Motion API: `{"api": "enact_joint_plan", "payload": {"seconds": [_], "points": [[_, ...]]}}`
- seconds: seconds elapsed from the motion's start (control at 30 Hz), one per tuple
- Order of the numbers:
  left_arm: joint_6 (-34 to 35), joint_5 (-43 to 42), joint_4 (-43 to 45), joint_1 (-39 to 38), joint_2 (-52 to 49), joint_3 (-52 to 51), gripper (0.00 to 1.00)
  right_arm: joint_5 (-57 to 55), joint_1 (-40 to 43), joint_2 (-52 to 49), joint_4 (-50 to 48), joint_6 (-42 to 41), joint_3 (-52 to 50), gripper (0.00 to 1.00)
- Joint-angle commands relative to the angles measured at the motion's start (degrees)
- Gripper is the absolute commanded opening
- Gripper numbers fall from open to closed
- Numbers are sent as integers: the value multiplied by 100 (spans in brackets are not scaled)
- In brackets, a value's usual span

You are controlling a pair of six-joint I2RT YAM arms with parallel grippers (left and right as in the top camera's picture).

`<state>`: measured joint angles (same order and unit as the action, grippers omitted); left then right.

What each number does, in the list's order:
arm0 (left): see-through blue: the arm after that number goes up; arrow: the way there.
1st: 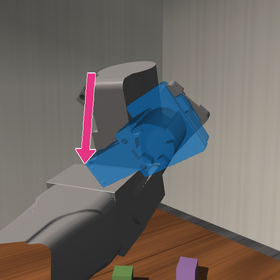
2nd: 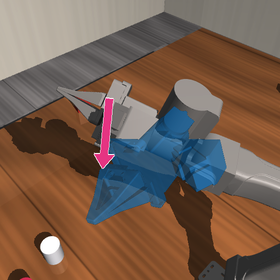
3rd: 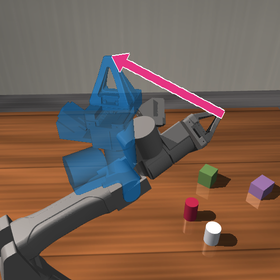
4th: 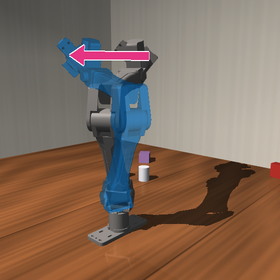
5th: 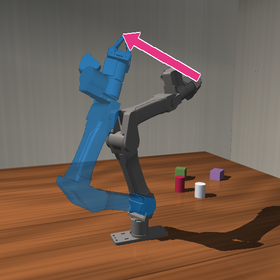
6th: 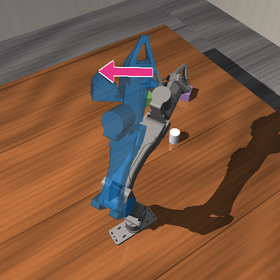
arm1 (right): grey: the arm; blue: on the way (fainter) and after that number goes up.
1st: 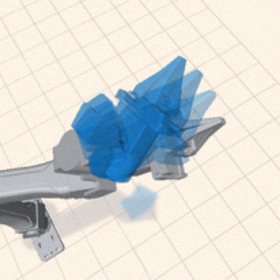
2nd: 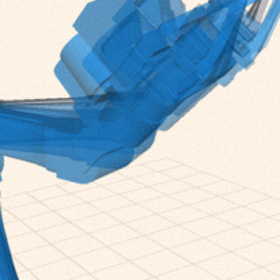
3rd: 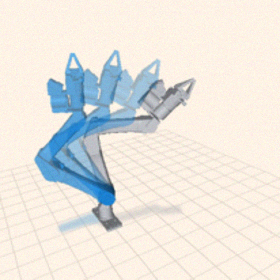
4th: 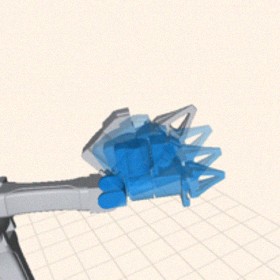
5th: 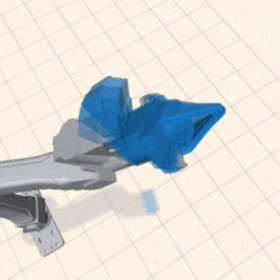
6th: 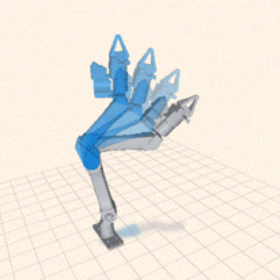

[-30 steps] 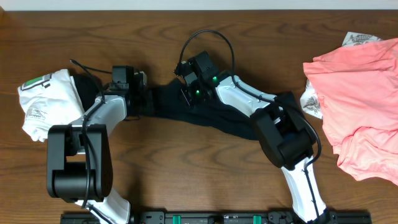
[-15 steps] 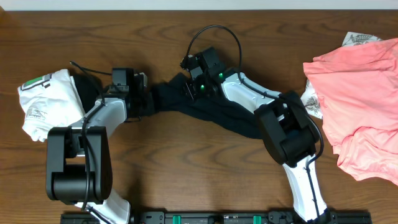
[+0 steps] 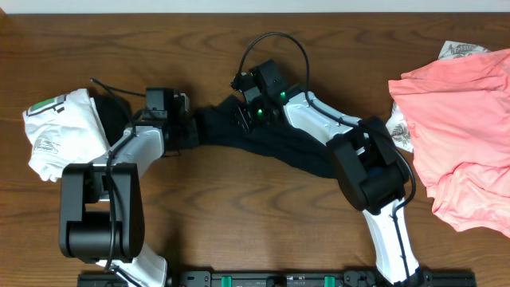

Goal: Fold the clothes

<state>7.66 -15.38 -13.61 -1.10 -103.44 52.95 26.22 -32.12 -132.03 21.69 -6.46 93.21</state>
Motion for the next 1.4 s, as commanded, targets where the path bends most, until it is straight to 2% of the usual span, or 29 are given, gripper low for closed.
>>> {"api": "enact_joint_plan", "payload": {"seconds": [0.0, 0.13, 0.2, 0.27, 0.47, 0.6, 0.77, 0.9, 0.93, 1.0, 1.1, 1.27, 1.37], "points": [[299, 1338, -452, 46, -592, -586, 23, -352, -76, -306, 518, 256, -249, 43], [645, 1521, -522, 46, -592, -586, 23, -354, -125, -304, 782, 492, -249, 53], [645, 1519, -623, 46, -592, -586, 14, -352, -120, -302, 807, 490, -247, 58], [640, 1519, -673, 44, -590, -586, 10, -348, -105, -291, 793, 490, -243, 68], [649, 1521, -669, 46, -592, -584, 10, -352, 26, 59, 859, 531, -87, 86], [660, 1521, -678, 46, -592, -584, 9, -352, 273, 702, 1027, 527, 11, 97], [656, 1392, -693, 44, -479, -505, 8, -352, 695, 1596, 1495, 527, 11, 99], [634, 828, -686, 44, -61, -332, 17, -352, 1008, 2107, 2052, 527, 11, 99], [636, 684, -686, 44, 94, -286, 27, -352, 1082, 2192, 2199, 527, 11, 99], [638, 494, -688, 44, 431, -225, 40, -387, 1231, 2302, 2557, 527, 11, 99], [638, 485, -691, 46, 892, -219, 51, -754, 1434, 2334, 3298, 472, 11, 99], [638, 487, -608, 46, 1478, -219, 60, -1902, 1694, 2317, 4570, -42, -129, 99], [643, 490, -461, 52, 1558, -219, 63, -1941, 1792, 2317, 4940, -37, -280, 99]]}}
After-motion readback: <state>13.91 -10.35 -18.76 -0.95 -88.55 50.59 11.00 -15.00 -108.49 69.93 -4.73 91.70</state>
